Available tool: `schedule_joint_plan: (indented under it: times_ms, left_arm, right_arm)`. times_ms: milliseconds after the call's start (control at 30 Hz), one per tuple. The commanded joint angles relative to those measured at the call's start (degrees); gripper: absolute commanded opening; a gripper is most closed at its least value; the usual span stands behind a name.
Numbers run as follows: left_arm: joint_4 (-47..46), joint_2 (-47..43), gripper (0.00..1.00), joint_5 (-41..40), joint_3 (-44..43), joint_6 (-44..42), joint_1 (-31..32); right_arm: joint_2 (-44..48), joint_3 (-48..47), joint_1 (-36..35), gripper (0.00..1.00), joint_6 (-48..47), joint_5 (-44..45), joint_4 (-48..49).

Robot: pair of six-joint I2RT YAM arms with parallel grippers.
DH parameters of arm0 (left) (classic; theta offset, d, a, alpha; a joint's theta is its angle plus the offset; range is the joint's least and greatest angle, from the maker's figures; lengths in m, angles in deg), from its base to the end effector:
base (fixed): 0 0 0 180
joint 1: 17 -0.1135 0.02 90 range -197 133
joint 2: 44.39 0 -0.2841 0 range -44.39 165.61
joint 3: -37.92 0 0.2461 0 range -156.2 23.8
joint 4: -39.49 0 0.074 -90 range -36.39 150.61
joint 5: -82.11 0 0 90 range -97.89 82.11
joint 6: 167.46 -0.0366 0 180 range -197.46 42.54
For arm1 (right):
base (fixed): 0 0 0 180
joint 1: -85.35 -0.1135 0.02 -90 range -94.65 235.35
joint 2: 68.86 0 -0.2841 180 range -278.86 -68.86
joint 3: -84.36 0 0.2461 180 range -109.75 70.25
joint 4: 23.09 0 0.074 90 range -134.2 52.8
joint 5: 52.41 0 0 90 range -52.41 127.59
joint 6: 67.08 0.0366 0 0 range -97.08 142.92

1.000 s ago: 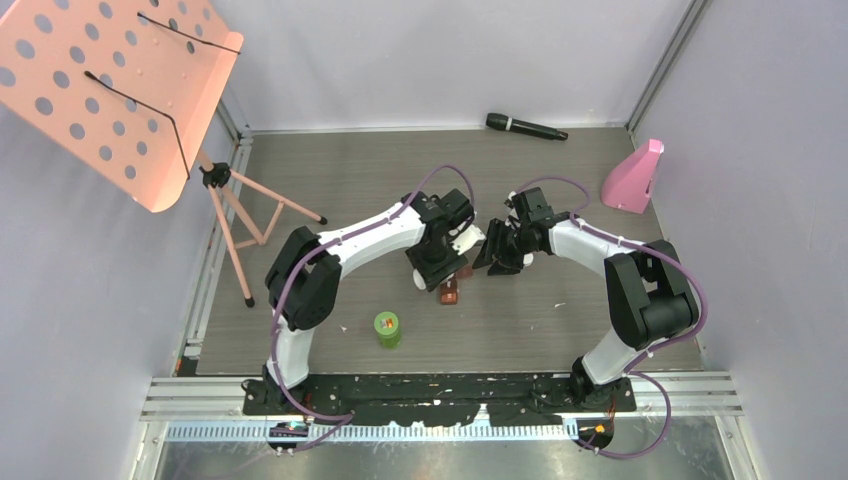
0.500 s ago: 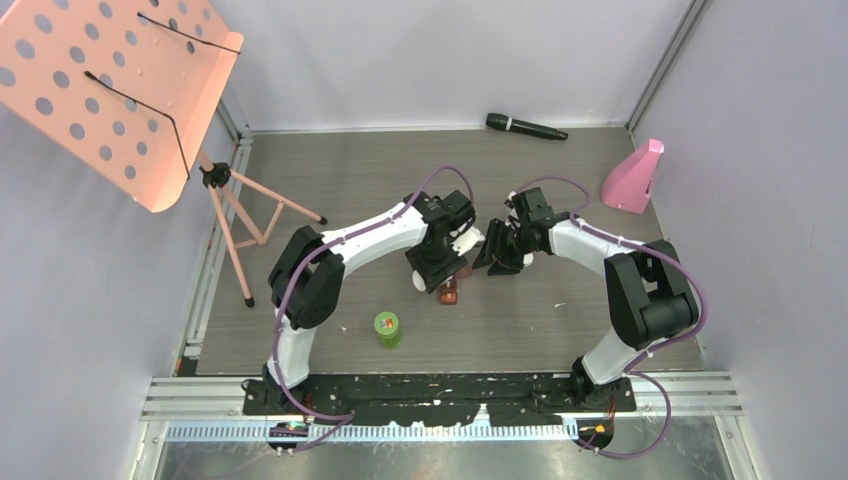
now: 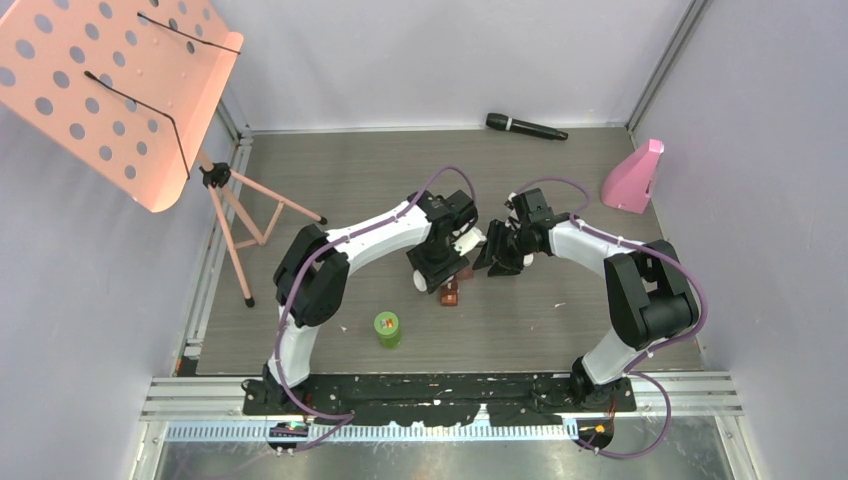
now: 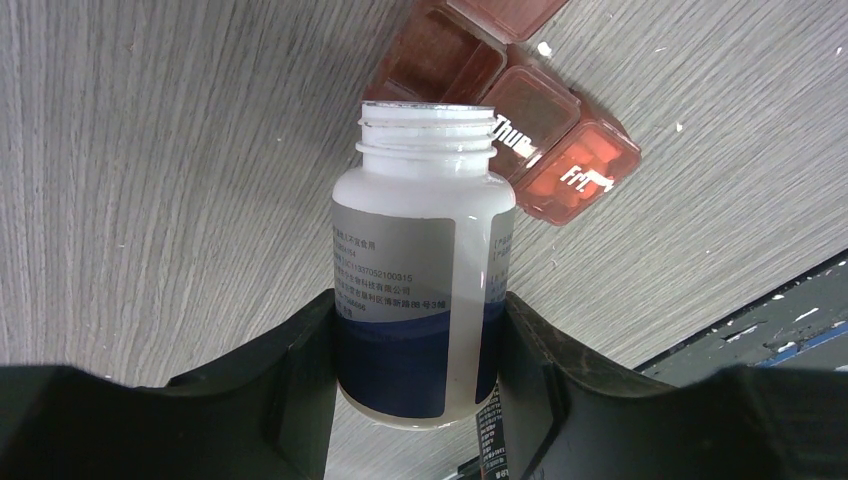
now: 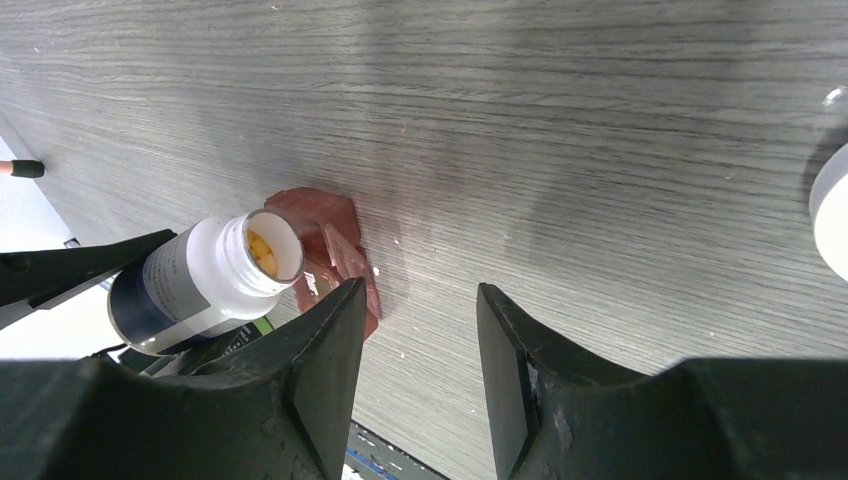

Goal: Sort the pills into containers
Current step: Pour the pill into the pill container.

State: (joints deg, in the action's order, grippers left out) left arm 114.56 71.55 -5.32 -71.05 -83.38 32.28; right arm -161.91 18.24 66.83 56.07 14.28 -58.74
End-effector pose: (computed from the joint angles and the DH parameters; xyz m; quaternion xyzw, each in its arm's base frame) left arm 0.2622 -0.3072 0.2296 0.4634 0.8831 -0.0464 0.0562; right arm 0.2837 0.1103 0.1902 0.0737 0.9498 0.2778 0.1234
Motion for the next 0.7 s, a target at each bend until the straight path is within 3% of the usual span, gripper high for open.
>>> schedule_joint_plan:
  times_ms: [0, 400, 667]
  left_arm:
    - [2.1, 0.6, 0.0, -0.3, -2.9, 0.9, 0.3]
    - [3.9, 1.2, 0.0, -0.2, -4.7, 0.6, 0.4]
    - [3.6, 0.3, 0.0, 0.2, -4.4, 0.0, 0.3]
  right_arm:
    - [0.0, 0.1, 0.3, 0.51, 0.1, -0.5, 1.1]
    - [-0.4, -0.2, 0.3, 0.51, -0.2, -1.6, 1.5]
    - [0.6, 0.6, 0.7, 0.43, 0.9, -3.2, 3.2]
